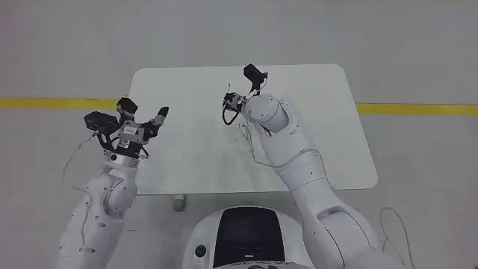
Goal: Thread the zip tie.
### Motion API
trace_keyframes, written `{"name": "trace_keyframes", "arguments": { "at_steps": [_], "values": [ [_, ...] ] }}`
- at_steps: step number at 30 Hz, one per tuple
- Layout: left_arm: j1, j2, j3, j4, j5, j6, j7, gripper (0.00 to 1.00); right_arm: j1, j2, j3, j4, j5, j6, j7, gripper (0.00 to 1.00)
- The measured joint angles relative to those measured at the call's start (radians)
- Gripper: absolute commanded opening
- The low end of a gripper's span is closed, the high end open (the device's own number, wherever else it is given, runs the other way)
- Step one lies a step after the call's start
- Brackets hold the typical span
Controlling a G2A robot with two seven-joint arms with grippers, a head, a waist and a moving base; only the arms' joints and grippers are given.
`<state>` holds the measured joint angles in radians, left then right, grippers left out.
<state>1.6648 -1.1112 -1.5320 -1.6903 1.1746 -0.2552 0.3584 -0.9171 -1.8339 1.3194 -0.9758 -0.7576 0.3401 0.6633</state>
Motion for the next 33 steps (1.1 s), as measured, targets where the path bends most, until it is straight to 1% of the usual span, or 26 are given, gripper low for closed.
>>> {"name": "trace_keyframes", "arguments": {
  "at_steps": [1,2,4,5,6,13,14,15,17,18,19,20,21,22,23,24,25,26,27,28,31,33],
  "values": [
    [-0.006,0.003,0.007,0.009,0.113,0.016,0.022,1.0,0.003,-0.002,-0.001,0.007,0.001,0.0,-0.003,0.0],
    [-0.012,0.004,0.013,0.016,0.19,0.032,0.038,1.0,0.005,-0.004,-0.001,0.013,0.002,0.0,-0.005,0.0],
    [-0.024,0.004,0.031,0.036,0.319,0.062,0.083,1.0,0.011,-0.009,0.001,0.026,0.005,0.0,-0.01,0.0],
    [-0.028,0.003,0.035,0.043,0.345,0.075,0.104,1.0,0.013,-0.011,0.0,0.028,0.004,0.0,-0.013,0.0],
    [-0.03,0.003,0.037,0.047,0.354,0.082,0.114,1.0,0.014,-0.011,0.0,0.029,0.002,0.0,-0.015,0.0],
    [-0.031,0.003,0.036,0.045,0.348,0.08,0.109,1.0,0.01,-0.011,0.0,0.026,0.002,-0.003,-0.02,0.0],
    [-0.034,0.006,0.038,0.04,0.357,0.089,0.109,1.0,0.004,-0.01,-0.001,0.023,0.006,-0.004,-0.027,0.0],
    [-0.039,0.014,0.042,0.035,0.375,0.105,0.106,1.0,0.0,-0.01,-0.003,0.019,0.011,-0.004,-0.032,0.0],
    [-0.053,0.06,0.073,0.03,0.396,0.163,0.094,1.0,-0.005,-0.01,-0.005,0.01,0.028,0.0,-0.039,0.0],
    [-0.061,0.089,0.096,0.034,0.397,0.194,0.09,1.0,-0.006,-0.01,-0.005,0.008,0.036,0.0,-0.043,0.0],
    [-0.077,0.133,0.134,0.048,0.396,0.242,0.091,1.0,-0.007,-0.011,-0.005,0.007,0.048,0.0,-0.05,0.0],
    [-0.092,0.169,0.173,0.063,0.396,0.282,0.097,1.0,-0.007,-0.012,-0.004,0.007,0.057,0.0,-0.055,0.0],
    [-0.112,0.206,0.218,0.081,0.395,0.324,0.107,1.0,-0.007,-0.013,-0.003,0.008,0.066,0.0,-0.06,0.0],
    [-0.145,0.256,0.288,0.112,0.395,0.388,0.122,1.0,-0.007,-0.014,-0.003,0.009,0.078,0.0,-0.066,0.0],
    [-0.174,0.292,0.346,0.138,0.395,0.439,0.132,1.0,-0.006,-0.016,-0.003,0.009,0.087,0.0,-0.069,0.0],
    [-0.207,0.326,0.41,0.163,0.395,0.49,0.141,1.0,-0.006,-0.017,-0.004,0.01,0.095,0.0,-0.073,0.0],
    [-0.256,0.366,0.497,0.191,0.395,0.552,0.147,1.0,-0.006,-0.018,-0.005,0.012,0.103,0.0,-0.076,0.0],
    [-0.296,0.392,0.56,0.208,0.395,0.587,0.144,1.0,-0.006,-0.019,-0.006,0.013,0.109,0.0,-0.078,0.0],
    [-0.337,0.415,0.618,0.218,0.395,0.607,0.136,1.0,-0.006,-0.02,-0.006,0.015,0.114,0.0,-0.078,0.0],
    [-0.39,0.44,0.687,0.221,0.395,0.608,0.117,1.0,-0.006,-0.022,-0.008,0.017,0.119,0.0,-0.078,0.0],
    [-0.491,0.479,0.82,0.203,0.395,0.595,0.063,1.0,-0.006,-0.025,-0.012,0.024,0.126,0.0,-0.081,0.0],
    [-0.531,0.494,0.877,0.187,0.395,0.595,0.047,1.0,-0.005,-0.027,-0.015,0.029,0.131,0.0,-0.082,0.0]
  ]
}}
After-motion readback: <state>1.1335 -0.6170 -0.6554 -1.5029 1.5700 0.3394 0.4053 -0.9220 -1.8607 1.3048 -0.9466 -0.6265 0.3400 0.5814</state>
